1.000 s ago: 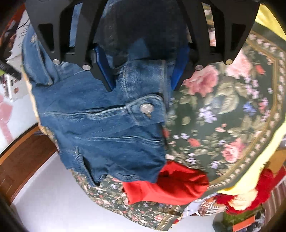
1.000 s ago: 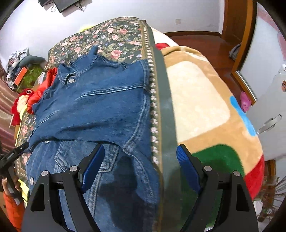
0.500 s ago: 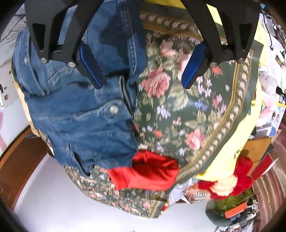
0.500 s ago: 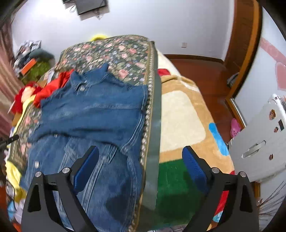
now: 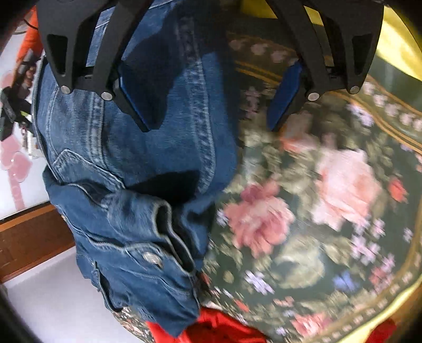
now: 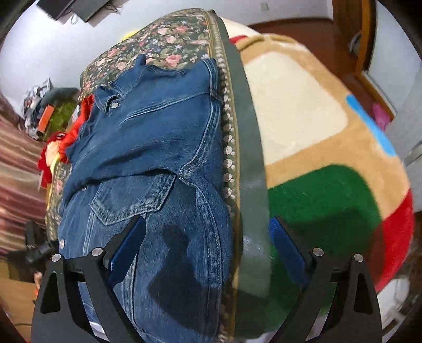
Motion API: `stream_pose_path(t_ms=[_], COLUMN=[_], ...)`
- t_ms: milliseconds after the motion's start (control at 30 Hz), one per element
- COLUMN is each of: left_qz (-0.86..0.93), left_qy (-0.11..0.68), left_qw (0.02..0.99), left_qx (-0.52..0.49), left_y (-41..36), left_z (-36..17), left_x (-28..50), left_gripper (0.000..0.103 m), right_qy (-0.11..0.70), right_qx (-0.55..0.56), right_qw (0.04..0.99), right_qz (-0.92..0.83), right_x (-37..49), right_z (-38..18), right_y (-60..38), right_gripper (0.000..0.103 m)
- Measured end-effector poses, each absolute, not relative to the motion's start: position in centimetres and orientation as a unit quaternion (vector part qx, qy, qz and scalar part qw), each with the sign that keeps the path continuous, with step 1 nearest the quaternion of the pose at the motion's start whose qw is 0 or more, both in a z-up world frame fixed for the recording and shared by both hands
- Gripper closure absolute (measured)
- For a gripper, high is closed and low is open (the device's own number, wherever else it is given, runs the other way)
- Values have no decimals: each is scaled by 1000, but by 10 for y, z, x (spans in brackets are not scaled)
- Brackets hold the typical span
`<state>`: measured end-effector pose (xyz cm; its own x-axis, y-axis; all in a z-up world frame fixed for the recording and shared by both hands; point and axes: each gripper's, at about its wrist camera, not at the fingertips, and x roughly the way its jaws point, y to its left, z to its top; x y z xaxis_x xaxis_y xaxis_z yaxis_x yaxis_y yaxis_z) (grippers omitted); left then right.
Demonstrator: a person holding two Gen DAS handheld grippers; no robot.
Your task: Fold large clothes
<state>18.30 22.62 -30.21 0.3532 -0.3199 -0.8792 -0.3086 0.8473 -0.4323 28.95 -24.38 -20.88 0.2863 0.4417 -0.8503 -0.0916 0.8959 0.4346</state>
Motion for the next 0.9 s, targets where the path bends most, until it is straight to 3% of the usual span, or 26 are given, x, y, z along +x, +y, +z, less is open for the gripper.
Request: stream_pose_path(t_ms=[133, 167, 200, 233, 300, 367, 700, 900], left_qz=[-20, -17, -13, -16, -32, -43, -58, -30], left_qy=[557, 559, 561, 560, 555, 537, 435, 384], left_qw=[774, 776, 780, 785, 789, 801, 862, 883], left_qx=[-300, -292, -277, -265, -262, -263, -254, -267], left_y=[223, 220, 218, 215, 211, 208, 210, 228], left_z=[-300, -297, -293, -289, -279, -267, -176, -149], left_x=[184, 185, 187, 188, 194, 197, 230, 252], left_gripper=[38, 41, 50, 77, 96, 96, 97, 97], right_qy=[575, 571, 569, 567, 561, 556, 481, 432], right_qx=[156, 150, 146, 140, 137, 127, 164, 158], right_qw=[781, 783, 784, 785, 788, 794, 829, 856], right_qz=[188, 194, 200, 208, 215, 211, 232, 237], right_x=[289, 288, 287, 287, 287, 289, 306, 327], right_z=[-217, -218, -217, -217, -214, -210, -161, -128], right_y=[-232, -228, -225, -221, -218, -216, -221, -210], right_gripper=[28, 38, 48, 54, 75, 91, 93, 94])
